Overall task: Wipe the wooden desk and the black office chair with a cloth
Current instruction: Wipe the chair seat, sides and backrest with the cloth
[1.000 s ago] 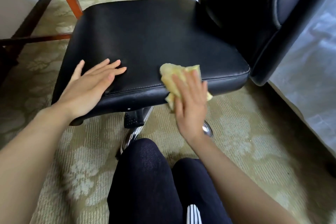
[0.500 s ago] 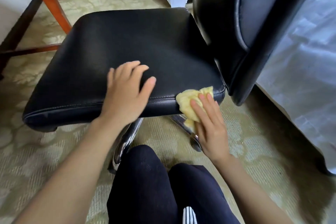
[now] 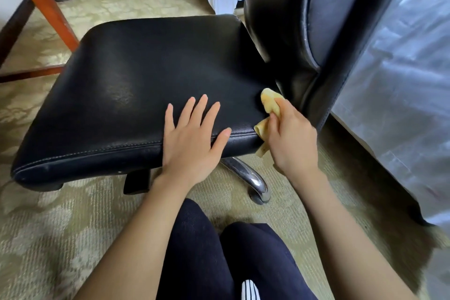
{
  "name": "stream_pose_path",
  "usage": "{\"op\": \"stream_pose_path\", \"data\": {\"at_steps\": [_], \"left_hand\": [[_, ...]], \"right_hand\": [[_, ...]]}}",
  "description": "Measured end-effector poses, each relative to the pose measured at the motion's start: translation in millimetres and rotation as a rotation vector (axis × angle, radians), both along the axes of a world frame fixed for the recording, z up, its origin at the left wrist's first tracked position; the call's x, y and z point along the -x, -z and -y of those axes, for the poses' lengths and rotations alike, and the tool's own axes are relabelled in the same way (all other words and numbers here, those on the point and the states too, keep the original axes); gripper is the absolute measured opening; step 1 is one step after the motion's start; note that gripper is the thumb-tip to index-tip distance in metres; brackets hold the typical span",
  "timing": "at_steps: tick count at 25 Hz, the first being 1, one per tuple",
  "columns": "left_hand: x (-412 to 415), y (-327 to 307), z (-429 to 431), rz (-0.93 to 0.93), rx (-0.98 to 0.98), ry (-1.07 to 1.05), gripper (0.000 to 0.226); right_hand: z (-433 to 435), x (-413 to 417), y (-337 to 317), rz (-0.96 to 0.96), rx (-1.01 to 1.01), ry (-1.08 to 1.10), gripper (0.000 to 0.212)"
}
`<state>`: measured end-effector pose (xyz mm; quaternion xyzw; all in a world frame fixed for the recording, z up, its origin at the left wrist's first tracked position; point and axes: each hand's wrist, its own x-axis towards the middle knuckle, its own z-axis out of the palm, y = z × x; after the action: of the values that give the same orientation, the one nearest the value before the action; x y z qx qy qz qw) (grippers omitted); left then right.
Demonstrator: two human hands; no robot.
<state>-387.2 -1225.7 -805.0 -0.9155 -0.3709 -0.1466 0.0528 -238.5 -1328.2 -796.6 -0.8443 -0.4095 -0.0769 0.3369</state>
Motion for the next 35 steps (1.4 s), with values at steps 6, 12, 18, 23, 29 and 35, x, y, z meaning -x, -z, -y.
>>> {"op": "stream_pose_path", "data": {"at_steps": [6,12,18,23,29,35], "left_hand": [[-5,0,4,-0.036,0.004,-0.019,0.07],[-5,1,5,-0.057,-0.016,-0.021,0.072],[-6,0,5,-0.077,-0.001,-0.034,0.072],[-9,0,9,-0.106,0.013,-0.05,0.073],[-36,-5,21,-0.127,0.09,-0.111,0.072],[-89,-21,23,-0.093,0.496,-0.05,0.063]], "right_hand": [[2,5,2,-0.064,-0.067,0.001,0.03],[23,35,43,-0.279,-0.279,0.044,0.047],[34,44,58,-0.064,-0.205,-0.066,0.049],[29,45,56,0.042,-0.166,-0.125,0.047],[23,15,39,-0.062,-0.107,-0.076,0.042],[4,-56,19,-0.117,-0.009,-0.074,0.039]]}}
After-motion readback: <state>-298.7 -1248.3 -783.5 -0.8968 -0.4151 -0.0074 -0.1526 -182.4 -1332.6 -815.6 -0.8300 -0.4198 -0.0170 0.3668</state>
